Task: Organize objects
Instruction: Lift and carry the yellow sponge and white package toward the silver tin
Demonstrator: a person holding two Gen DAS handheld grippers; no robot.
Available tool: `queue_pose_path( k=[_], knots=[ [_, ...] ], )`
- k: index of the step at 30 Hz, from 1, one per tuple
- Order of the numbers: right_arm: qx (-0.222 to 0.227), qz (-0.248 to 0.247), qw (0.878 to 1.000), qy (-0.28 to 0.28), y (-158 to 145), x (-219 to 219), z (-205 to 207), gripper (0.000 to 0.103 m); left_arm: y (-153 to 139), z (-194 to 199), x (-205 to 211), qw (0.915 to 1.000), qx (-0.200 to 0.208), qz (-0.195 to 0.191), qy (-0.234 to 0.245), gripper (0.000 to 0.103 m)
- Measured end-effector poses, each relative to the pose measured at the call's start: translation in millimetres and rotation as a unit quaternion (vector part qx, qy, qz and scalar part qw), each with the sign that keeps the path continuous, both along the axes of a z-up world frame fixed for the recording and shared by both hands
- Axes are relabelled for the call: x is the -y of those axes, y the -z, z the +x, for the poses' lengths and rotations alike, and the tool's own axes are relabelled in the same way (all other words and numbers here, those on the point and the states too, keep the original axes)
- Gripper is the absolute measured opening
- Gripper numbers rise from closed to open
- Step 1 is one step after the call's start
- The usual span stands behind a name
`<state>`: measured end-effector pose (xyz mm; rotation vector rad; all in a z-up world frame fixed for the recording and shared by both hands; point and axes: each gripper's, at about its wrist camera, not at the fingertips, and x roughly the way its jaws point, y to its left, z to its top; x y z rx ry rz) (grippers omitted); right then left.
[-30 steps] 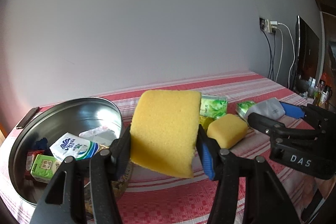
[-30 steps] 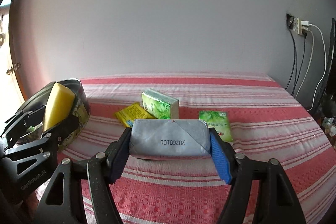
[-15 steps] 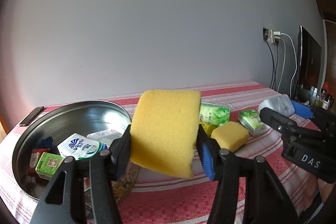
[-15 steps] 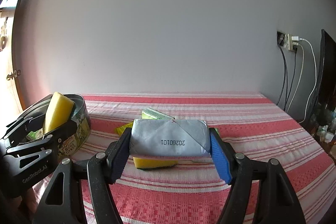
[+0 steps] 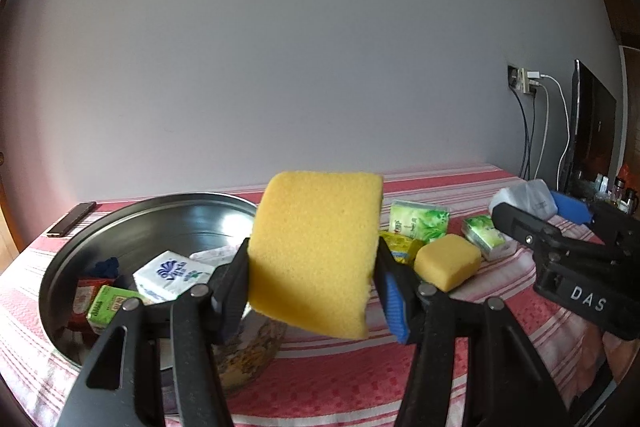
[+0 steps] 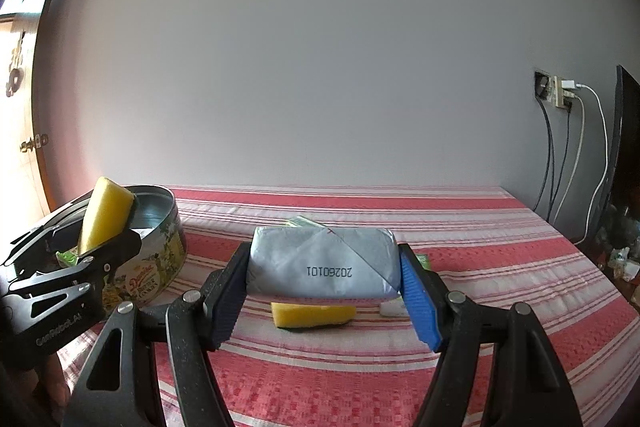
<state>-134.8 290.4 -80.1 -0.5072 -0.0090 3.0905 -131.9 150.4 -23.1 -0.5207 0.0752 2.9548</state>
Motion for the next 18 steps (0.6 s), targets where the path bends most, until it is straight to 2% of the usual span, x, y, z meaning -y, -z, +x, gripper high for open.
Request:
queue_pose_path(
  k=[12, 18],
  knots=[
    [-0.007, 0.017, 0.999, -0.045, -19.0, 35.9, -12.1, 0.072, -17.3, 11.9, 41.7, 0.9994, -0.020, 0.004, -0.027, 0.056],
    [-0.005, 0.022, 0.997, -0.072, -27.7, 53.5, -24.7, 0.072, -16.8, 8.4, 69.7, 0.9984, -0.005, 0.002, -0.056, 0.056]
  ],
)
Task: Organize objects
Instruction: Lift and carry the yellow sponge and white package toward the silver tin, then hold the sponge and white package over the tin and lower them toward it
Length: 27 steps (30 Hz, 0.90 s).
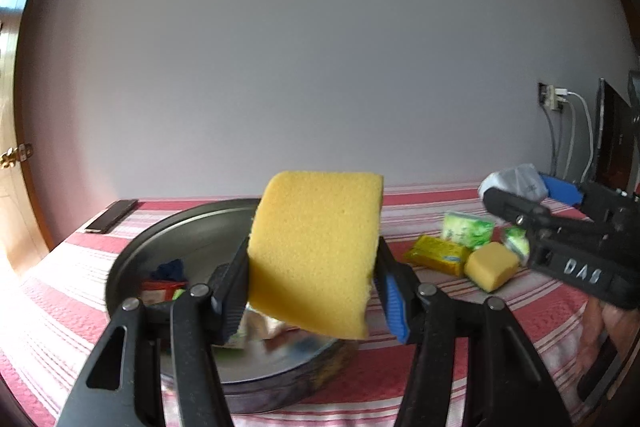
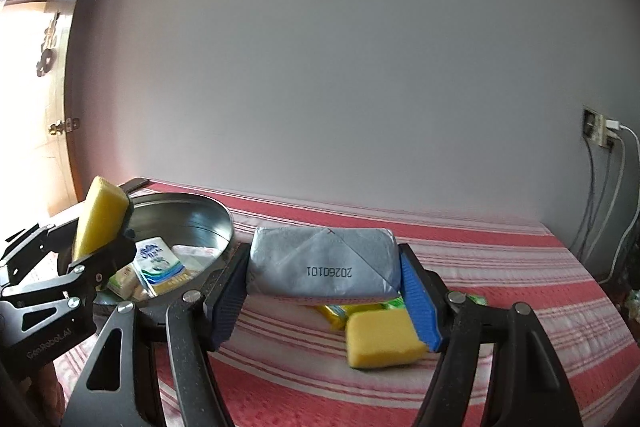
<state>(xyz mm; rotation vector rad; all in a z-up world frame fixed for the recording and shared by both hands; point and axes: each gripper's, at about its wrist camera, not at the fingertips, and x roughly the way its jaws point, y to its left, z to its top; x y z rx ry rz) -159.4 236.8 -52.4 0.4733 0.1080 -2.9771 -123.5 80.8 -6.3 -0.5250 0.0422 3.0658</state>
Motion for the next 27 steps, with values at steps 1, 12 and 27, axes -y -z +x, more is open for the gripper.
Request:
queue_pose_path(
  k=[1, 12, 27],
  knots=[
    [0.001, -0.001, 1.000, -0.006, -1.4, 3.7, -2.7, 0.072, 0.8, -0.9, 5.3, 1.0000, 0.003, -0.001, -0.007, 0.056],
    [0.008, 0.020, 0.998, -0.060, -5.3, 48.9, -24.6, 0.072, 4.7, -8.0, 52.5, 0.9977, 0.025, -0.011, -0.062, 0.056],
    [0.043, 0.029, 0.994, -0.101, 1.8, 91.5, -60.5, 0.072, 8.9, -36.4, 86.6, 0.9928, 0.068, -0.032, -0.094, 0.056]
  ],
)
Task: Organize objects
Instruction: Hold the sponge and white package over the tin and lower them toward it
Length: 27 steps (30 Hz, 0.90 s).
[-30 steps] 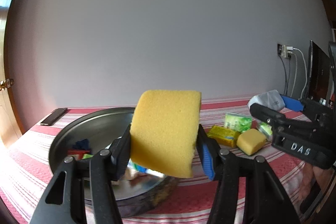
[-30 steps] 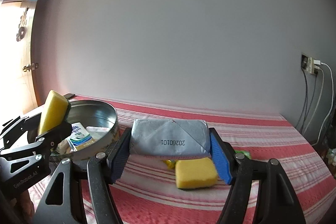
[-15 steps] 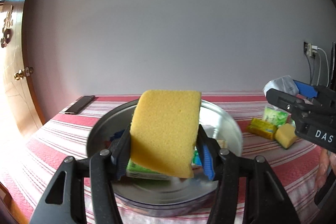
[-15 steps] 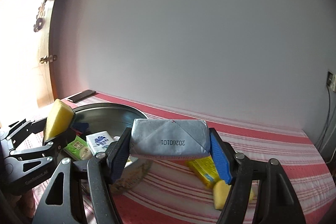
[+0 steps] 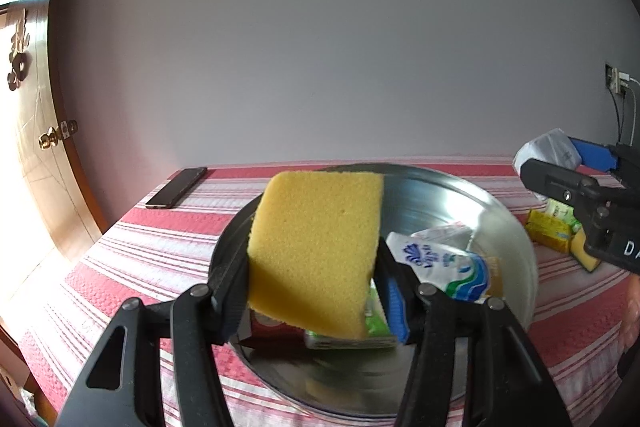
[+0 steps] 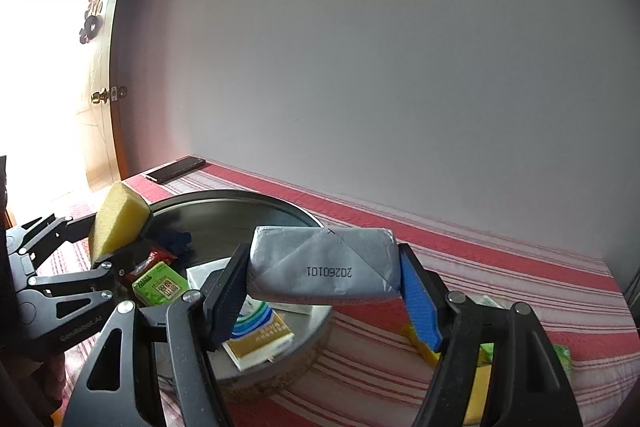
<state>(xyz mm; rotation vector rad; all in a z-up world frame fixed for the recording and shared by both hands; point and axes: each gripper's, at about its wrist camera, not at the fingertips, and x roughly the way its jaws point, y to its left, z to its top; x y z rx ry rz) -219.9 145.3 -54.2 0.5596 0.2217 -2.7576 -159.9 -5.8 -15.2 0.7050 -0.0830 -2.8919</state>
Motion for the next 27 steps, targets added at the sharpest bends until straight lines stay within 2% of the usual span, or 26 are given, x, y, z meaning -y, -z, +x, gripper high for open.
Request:
queue_pose_path(
  k=[6, 22, 27],
  knots=[
    [0.027, 0.002, 1.000, -0.013, 7.2, 19.3, -20.4, 0.072, 2.7, -15.9, 11.1, 0.9996, 0.030, 0.001, -0.002, 0.057],
    [0.084, 0.021, 0.996, -0.035, 29.0, 45.9, -53.5, 0.072, -4.6, -49.6, 23.4, 0.9969, 0.078, 0.008, 0.003, 0.057],
    [0.102, 0.020, 0.994, -0.033, 33.7, 47.4, -64.0, 0.072, -4.9, -60.3, 22.5, 0.9956, 0.094, -0.005, 0.001, 0.057]
  ],
)
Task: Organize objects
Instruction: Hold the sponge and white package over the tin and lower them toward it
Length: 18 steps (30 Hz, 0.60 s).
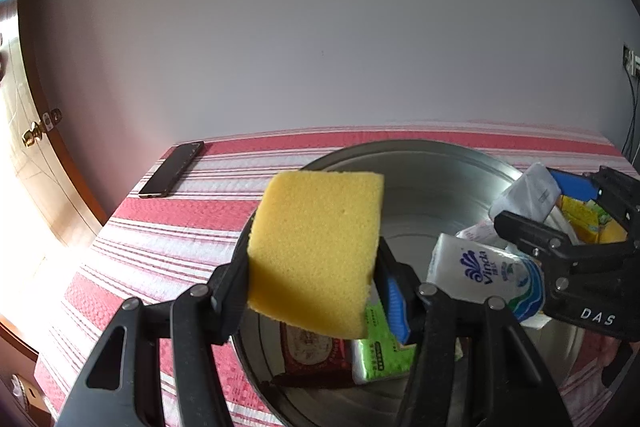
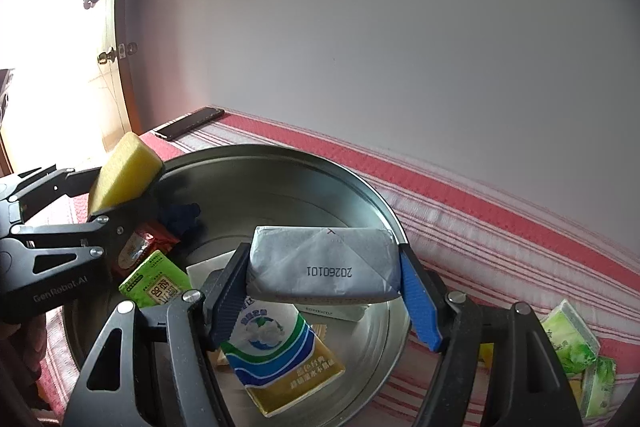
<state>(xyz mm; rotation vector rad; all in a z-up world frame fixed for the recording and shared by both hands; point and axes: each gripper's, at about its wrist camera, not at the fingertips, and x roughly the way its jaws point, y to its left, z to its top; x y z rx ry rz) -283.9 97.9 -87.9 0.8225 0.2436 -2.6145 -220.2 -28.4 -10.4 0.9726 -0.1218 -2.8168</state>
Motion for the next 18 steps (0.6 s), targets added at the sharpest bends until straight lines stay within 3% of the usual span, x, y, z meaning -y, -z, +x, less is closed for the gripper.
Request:
queue_pose_path(
  k=[18],
  knots=[
    [0.020, -0.010, 1.000, -0.010, 11.4, 8.1, -11.5, 0.072, 4.5, -15.9, -8.1, 0.9994, 0.027, -0.021, 0.003, 0.059]
  ],
)
